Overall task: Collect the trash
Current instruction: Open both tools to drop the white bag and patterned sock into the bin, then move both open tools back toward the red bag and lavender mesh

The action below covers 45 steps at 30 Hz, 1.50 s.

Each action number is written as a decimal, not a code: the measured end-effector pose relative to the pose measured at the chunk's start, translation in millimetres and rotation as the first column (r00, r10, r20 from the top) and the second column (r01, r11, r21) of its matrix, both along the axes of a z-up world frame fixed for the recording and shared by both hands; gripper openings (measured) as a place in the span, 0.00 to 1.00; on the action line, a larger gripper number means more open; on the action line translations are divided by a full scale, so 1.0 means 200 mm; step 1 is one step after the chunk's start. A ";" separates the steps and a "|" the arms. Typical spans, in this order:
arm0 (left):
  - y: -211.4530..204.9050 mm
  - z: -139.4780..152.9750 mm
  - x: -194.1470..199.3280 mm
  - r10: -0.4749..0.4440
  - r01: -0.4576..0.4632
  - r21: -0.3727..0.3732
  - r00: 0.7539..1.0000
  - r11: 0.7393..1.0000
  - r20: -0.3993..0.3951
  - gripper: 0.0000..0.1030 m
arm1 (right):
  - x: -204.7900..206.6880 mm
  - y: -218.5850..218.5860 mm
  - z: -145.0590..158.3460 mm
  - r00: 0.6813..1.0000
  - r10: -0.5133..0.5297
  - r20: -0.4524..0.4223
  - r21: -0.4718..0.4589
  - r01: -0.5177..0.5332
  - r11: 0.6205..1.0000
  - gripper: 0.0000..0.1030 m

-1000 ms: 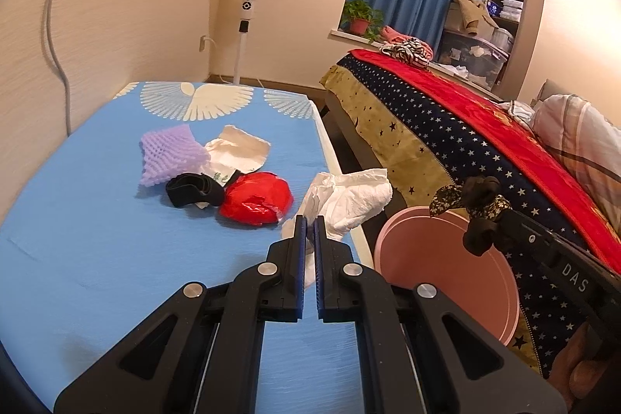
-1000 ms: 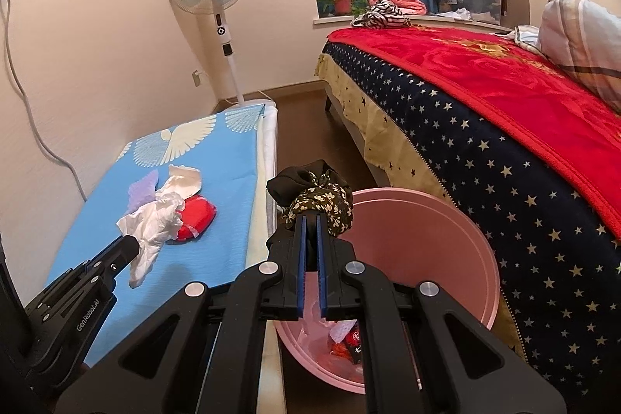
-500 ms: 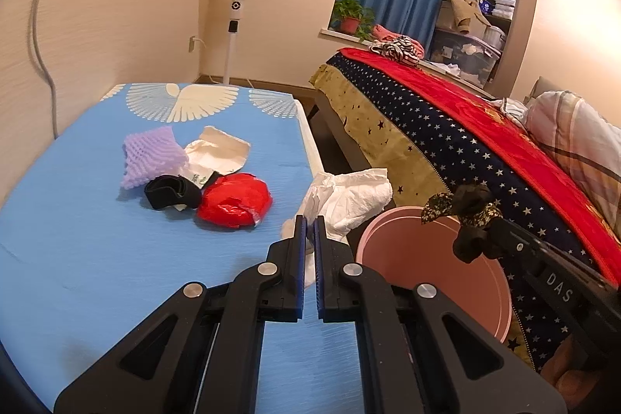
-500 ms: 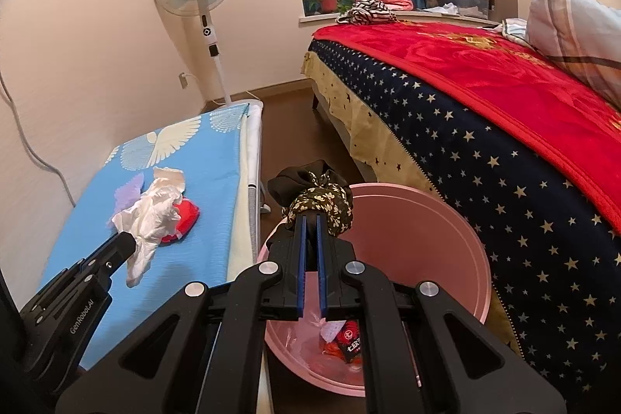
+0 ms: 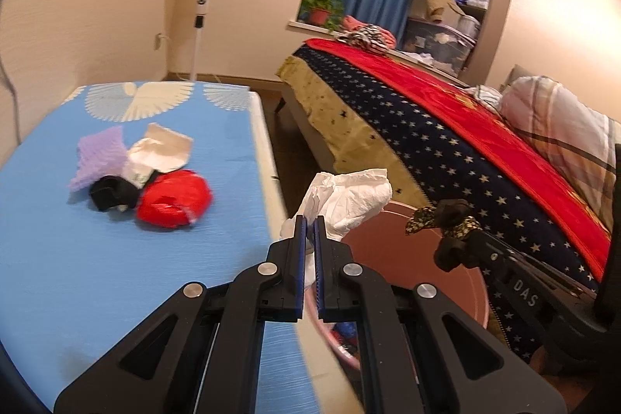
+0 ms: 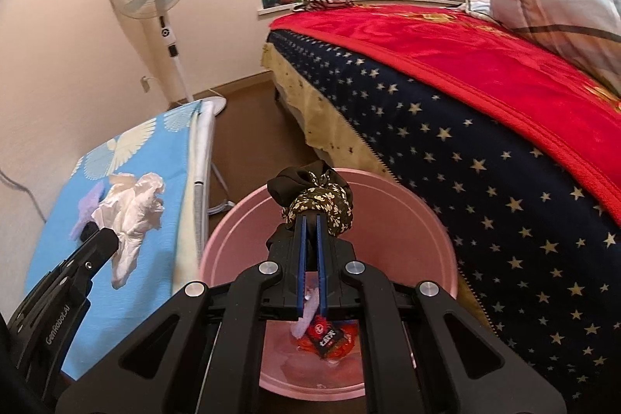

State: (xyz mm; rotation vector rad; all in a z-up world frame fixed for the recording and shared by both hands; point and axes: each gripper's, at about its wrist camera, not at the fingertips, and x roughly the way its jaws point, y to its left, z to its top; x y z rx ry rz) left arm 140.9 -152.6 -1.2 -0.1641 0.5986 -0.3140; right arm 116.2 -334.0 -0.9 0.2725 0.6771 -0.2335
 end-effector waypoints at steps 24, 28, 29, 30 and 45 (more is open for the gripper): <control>0.19 -0.05 0.01 0.005 -0.005 -0.012 0.999 1.000 -0.052 0.25 | 0.00 0.03 -0.04 1.000 0.005 -0.015 0.002 -0.005 1.000 0.35; 0.34 -0.05 0.00 0.086 -0.086 -0.009 0.995 0.996 -0.041 0.25 | 0.04 0.15 -0.02 0.998 0.066 0.022 0.020 -0.066 0.998 0.34; 0.38 -0.05 0.00 0.112 -0.112 -0.009 0.993 0.994 -0.039 0.25 | 0.06 0.18 -0.01 0.996 0.080 0.030 0.026 -0.080 0.996 0.34; 0.43 -0.05 0.00 0.137 -0.137 -0.009 0.990 0.991 -0.038 0.25 | 0.08 0.22 -0.01 0.994 0.099 0.038 0.032 -0.100 0.994 0.34; 0.79 -0.08 0.08 0.324 -0.324 0.003 0.946 0.946 -0.024 0.24 | 0.39 0.66 -0.10 0.954 0.292 0.062 0.177 -0.298 0.938 0.34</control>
